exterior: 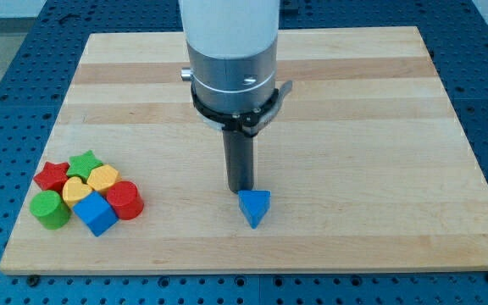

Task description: Move the blue triangle to the up

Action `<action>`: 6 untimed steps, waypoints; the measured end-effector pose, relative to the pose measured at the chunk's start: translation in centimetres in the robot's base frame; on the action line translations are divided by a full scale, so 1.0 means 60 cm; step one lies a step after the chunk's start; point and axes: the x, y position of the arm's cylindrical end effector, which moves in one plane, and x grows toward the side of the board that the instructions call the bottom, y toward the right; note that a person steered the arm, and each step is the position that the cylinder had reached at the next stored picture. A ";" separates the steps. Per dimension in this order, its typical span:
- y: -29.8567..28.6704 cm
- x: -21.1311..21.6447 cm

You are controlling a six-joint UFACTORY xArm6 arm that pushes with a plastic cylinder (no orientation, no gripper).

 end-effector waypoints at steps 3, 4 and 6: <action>-0.032 0.121; 0.104 0.124; 0.111 0.120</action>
